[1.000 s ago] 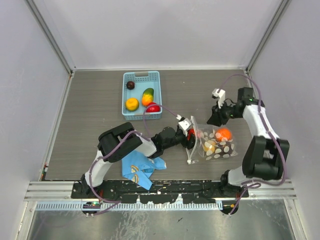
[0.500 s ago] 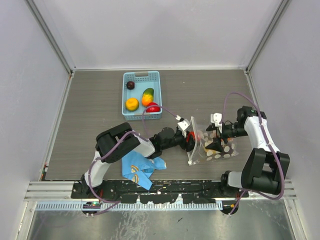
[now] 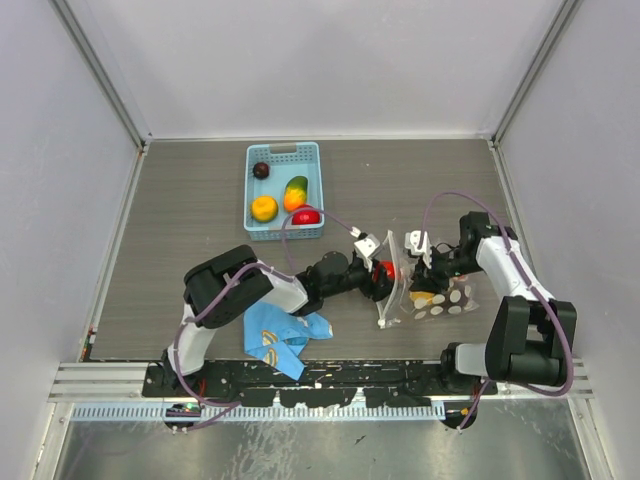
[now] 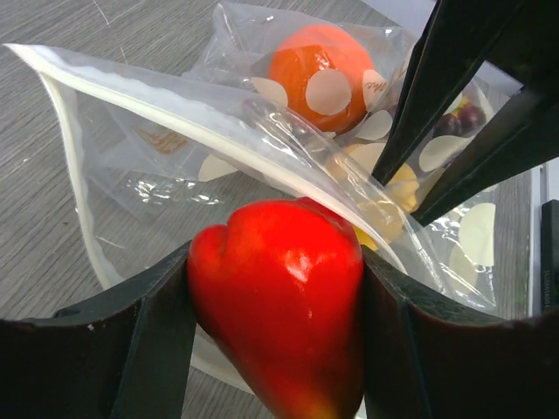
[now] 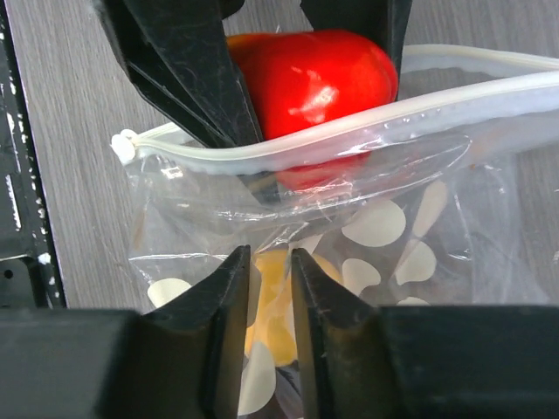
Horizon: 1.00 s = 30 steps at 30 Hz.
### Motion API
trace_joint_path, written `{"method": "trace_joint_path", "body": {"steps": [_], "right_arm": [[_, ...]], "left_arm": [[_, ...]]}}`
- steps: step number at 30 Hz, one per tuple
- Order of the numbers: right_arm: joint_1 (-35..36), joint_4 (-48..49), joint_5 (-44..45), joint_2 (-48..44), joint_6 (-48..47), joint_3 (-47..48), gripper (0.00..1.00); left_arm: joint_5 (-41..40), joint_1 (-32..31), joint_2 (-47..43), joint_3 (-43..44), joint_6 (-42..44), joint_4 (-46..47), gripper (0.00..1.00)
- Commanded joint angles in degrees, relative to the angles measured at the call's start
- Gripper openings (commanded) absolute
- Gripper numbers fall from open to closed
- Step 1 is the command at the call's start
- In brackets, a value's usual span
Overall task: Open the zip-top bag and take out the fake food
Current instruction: Pick up the fake fruit from the zipper food storage bag.
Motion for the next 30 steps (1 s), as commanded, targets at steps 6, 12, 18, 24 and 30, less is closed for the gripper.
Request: {"method": "trace_joint_path", "body": {"steps": [6, 12, 18, 24, 30], "right_arm": [[1.13, 1.69, 4.27, 0.91, 3.79, 3.63, 0.08], [1.05, 1.70, 4.63, 0.58, 3.67, 4.05, 0.01], [1.05, 0.00, 4.78, 2.36, 3.09, 5.35, 0.01], [1.00, 0.57, 4.83, 1.88, 3.16, 5.05, 0.01], [1.05, 0.73, 4.96, 2.02, 3.24, 5.04, 0.01]], "left_arm": [[0.24, 0.31, -6.43, -2.40, -1.97, 0.06, 0.11], [0.58, 0.83, -9.38, -3.68, -5.78, -2.78, 0.08], [0.86, 2.46, -13.00, -4.78, -12.28, -8.58, 0.05], [0.07, 3.76, -17.27, -4.96, -13.75, -16.92, 0.05], [-1.79, 5.60, -21.67, -5.66, -13.52, -23.83, 0.04]]}}
